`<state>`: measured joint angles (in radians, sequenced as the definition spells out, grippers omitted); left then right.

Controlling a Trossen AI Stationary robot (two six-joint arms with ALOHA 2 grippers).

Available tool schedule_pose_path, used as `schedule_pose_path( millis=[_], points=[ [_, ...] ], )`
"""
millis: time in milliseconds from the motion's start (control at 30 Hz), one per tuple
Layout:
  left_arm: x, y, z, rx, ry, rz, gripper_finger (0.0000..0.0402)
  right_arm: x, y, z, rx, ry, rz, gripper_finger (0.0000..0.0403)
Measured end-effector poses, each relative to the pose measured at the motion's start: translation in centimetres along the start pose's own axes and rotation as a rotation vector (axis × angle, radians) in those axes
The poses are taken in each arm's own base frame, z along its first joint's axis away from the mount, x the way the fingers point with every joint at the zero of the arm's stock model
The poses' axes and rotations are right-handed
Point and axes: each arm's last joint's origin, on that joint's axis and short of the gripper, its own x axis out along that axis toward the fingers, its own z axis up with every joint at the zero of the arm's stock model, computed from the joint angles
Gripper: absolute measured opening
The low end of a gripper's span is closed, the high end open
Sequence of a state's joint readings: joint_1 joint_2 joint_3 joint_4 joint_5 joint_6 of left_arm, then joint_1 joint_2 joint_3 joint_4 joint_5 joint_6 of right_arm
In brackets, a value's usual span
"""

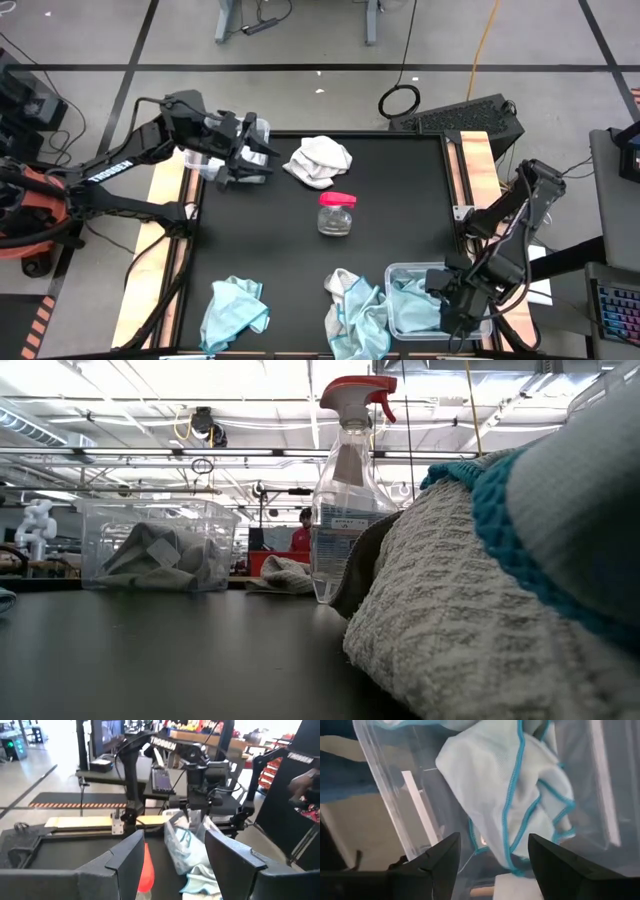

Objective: Sort microfiber towel by color & place in baskets
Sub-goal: Put the blue towel into the bottom transparent bin

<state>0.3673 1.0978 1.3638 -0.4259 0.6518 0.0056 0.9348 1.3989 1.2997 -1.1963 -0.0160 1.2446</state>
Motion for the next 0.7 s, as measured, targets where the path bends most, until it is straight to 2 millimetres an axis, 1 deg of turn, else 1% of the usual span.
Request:
schedule_pose_path(
  millis=[167, 367, 500, 700],
  points=[
    [-0.1, -1.6, 1.4, -0.027, -0.051, -0.032, 0.0214, -0.7, -0.3, -0.1, -0.105, -0.056, 0.002, 0.0222],
    [0.8, -3.9, 2.7, 0.008, -0.141, -0.075, 0.0214, -2.4, -1.3, -0.2, -0.147, -0.157, 0.015, 0.0222],
    [1.6, -5.3, 2.7, 0.005, -0.146, -0.053, 0.0214, -3.7, -2.1, -0.2, -0.184, -0.233, 0.03, 0.0222],
    [3.8, -7.1, 2.0, -0.007, -0.103, -0.094, 0.0214, -5.2, -3.1, -0.3, -0.188, -0.353, 0.043, 0.0222]
  ],
)
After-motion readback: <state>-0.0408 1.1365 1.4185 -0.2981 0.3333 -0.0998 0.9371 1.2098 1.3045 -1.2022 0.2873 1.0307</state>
